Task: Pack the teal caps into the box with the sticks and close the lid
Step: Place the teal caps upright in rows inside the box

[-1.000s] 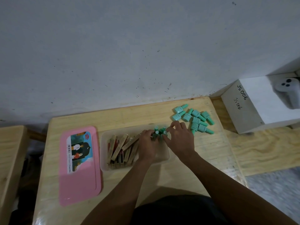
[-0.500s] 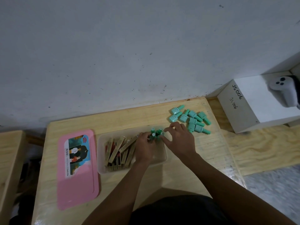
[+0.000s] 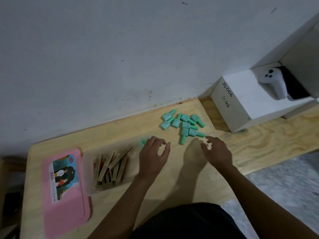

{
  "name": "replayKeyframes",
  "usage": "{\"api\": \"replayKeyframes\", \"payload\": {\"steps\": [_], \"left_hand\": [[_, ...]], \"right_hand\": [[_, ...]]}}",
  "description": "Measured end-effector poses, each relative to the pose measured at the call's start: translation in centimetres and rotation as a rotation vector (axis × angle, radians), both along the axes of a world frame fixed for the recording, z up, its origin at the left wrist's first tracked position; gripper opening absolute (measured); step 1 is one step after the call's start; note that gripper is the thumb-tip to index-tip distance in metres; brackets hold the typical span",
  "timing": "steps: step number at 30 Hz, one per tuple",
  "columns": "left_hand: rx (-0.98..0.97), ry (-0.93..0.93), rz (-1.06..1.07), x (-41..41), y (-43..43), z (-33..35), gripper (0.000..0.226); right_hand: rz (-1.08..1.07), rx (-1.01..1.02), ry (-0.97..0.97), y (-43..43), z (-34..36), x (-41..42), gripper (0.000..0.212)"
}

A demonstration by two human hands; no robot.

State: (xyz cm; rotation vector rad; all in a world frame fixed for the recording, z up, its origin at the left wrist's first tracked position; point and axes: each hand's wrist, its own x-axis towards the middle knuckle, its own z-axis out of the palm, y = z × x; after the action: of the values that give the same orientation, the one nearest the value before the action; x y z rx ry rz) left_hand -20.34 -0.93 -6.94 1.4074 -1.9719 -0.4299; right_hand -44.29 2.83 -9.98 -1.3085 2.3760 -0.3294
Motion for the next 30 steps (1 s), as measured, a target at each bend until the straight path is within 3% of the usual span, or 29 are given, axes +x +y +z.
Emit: {"api": "replayKeyframes", "payload": {"steps": [2,4,7,10,21,30], "left_hand": [[0.080,0.032,-0.116,-2.2,-0.5,0.2,0.015],[0.279,0.028,-0.148,-4.5,-1.3,0.3,0.016],[0.590,-0.082,-0.061,-7.3,-2.6,-1.0,0.032],[0.741,-0.188,0.046,-8.6,-3.6,-3.0,0.048],[0.666,-0.287,0.185,-10.7,-2.9,-4.8,0.027],[0.770,-0.061,0.232,-10.3,-2.9,-4.7,0.026]], "right_hand": [[-0.005,0.023,-0.024,-0.4,-0.2,-1.3,0.043],[0.011,0.051,-0.049,-1.1,-0.5,-2.2,0.042],[0.089,0.091,-0.066,-2.3,-0.8,-3.1,0.037],[0.156,0.115,-0.109,-3.4,-1.3,-3.5,0.033],[0.229,0.077,-0.145,-4.3,-2.4,-5.0,0.031],[-0.009,-0.133,-0.598,-3.1,-1.4,-5.9,0.016]]}}
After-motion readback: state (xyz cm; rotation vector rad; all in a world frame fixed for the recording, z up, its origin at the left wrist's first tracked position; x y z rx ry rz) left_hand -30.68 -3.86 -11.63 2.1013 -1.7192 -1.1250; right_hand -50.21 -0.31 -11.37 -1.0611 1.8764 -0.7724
